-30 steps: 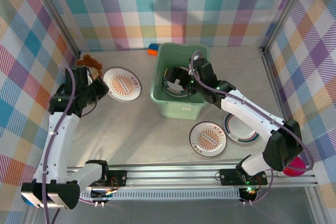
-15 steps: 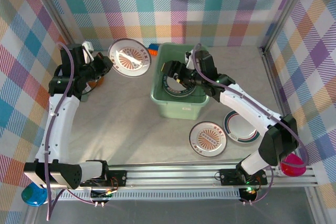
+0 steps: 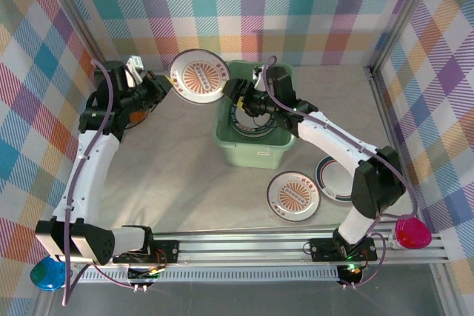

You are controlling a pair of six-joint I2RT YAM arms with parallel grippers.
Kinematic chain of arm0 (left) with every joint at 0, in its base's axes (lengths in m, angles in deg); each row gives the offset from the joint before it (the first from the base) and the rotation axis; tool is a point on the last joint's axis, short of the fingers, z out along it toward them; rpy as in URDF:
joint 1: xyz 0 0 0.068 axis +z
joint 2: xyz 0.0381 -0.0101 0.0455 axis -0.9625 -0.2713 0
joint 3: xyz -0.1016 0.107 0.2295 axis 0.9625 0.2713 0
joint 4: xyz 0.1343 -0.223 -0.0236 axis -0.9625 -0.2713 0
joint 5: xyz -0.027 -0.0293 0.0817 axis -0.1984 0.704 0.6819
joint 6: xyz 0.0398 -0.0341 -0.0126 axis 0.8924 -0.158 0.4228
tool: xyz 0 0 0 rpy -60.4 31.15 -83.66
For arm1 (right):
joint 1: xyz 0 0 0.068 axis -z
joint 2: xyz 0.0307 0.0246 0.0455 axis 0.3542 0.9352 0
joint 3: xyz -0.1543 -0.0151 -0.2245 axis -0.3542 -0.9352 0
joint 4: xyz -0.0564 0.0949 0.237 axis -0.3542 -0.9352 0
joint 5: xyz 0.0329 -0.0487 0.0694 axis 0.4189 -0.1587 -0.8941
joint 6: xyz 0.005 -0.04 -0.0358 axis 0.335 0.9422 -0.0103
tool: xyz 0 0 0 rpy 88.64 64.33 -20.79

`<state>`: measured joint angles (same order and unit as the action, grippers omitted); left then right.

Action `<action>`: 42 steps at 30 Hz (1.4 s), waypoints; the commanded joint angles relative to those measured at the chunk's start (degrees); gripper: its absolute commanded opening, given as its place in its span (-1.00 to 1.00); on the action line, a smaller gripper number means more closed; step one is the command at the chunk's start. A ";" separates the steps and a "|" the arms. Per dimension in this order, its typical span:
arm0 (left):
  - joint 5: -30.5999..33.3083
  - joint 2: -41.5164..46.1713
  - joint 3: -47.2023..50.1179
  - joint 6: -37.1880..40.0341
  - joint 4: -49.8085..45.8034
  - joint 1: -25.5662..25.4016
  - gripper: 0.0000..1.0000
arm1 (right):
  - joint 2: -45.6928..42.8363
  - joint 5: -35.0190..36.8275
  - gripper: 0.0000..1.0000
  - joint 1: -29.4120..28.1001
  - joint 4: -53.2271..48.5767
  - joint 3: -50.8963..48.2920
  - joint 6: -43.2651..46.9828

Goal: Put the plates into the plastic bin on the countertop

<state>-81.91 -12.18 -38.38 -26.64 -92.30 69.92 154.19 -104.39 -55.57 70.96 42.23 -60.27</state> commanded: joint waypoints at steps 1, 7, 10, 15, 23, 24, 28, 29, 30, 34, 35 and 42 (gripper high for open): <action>-2.92 -0.16 0.18 -1.79 6.01 -1.14 -1.00 | 1.55 -0.38 0.39 0.29 5.82 2.85 -2.10; -2.37 -1.22 0.70 -1.73 6.46 -2.41 -1.00 | 2.51 0.60 -0.03 0.55 9.06 1.00 -6.45; -1.80 -2.24 0.81 -1.30 6.29 -3.22 -1.00 | 1.53 2.33 -0.41 0.65 9.18 -0.64 -8.52; -1.45 -4.91 -0.14 0.07 5.70 -5.38 -1.00 | -1.25 5.67 -0.73 0.65 9.25 -4.42 -11.03; -2.25 -9.54 -3.19 1.04 6.73 -7.09 -0.13 | -7.20 14.87 -1.00 0.56 9.38 -9.90 -12.83; -2.08 -10.07 -3.91 1.35 6.52 -7.15 0.00 | -8.11 16.52 -1.00 0.55 10.06 -10.84 -13.21; -0.48 -10.41 -5.65 3.61 6.04 -7.18 0.23 | -12.06 25.03 -1.00 -0.27 11.78 -13.69 -11.99; 0.28 -10.41 -6.04 4.76 5.22 -7.18 0.24 | -13.26 28.08 -1.00 -0.77 11.77 -14.46 -11.66; 0.94 -10.51 -6.31 6.21 3.82 -7.18 0.24 | -14.32 31.06 -1.00 -1.14 11.80 -15.28 -11.44; 2.27 -10.42 -4.60 11.03 -0.38 -7.17 0.24 | -17.13 41.98 -1.00 -2.64 8.69 -17.42 -12.32; 2.26 -10.41 -3.56 11.75 -1.05 -7.10 0.24 | -17.44 44.49 -1.00 -3.04 6.00 -17.03 -12.96; -3.99 -11.53 4.44 15.61 -0.57 -7.25 0.24 | -14.42 54.27 -1.00 -5.28 -3.95 -13.72 -17.52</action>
<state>-82.05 -22.96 -36.80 -14.56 -91.93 63.06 138.26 -57.42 -60.05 70.68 25.25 -74.70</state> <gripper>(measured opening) 0.622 0.084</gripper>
